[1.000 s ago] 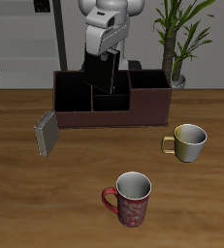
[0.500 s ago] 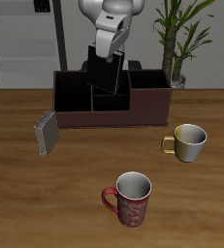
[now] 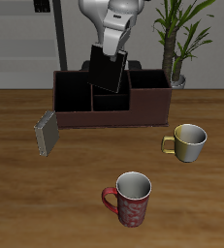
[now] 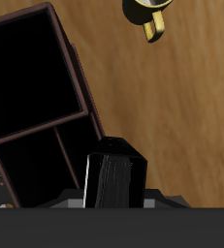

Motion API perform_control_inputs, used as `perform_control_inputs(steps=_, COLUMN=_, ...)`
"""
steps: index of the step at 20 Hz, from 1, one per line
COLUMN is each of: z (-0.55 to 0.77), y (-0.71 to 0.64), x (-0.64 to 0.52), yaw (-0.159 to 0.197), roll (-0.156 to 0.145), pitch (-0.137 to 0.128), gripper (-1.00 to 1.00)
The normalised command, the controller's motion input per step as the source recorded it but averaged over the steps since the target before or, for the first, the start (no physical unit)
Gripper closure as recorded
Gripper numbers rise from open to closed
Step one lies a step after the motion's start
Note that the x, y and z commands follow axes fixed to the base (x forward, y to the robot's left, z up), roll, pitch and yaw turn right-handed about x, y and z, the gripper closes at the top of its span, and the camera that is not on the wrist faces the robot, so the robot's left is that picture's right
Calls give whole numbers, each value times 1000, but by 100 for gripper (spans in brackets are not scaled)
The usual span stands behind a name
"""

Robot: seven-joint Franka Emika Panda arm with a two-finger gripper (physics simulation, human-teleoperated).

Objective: Place the black book into the back desk caddy's front compartment

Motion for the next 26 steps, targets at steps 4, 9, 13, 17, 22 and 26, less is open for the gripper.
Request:
perform_control_inputs(steps=4, z=-53, y=32, x=-60, yaw=60, roll=-30, pitch=-6, gripper=100)
perform_control_inputs(steps=9, z=-211, y=67, x=-115, yaw=68, roll=8, pitch=13, gripper=100)
perform_control_inputs(steps=13, z=-100, y=79, x=-139, yaw=111, roll=-1, pitch=-26, gripper=100)
perform_control_inputs(steps=17, z=-40, y=104, x=-145, yaw=57, roll=16, pitch=-13, gripper=100)
perform_control_inputs(steps=22, z=-173, y=-4, x=-175, yaw=17, roll=5, pitch=29, gripper=100)
perform_control_inputs(steps=26, z=-201, y=41, x=-128, yaw=22, roll=8, pitch=31, gripper=100)
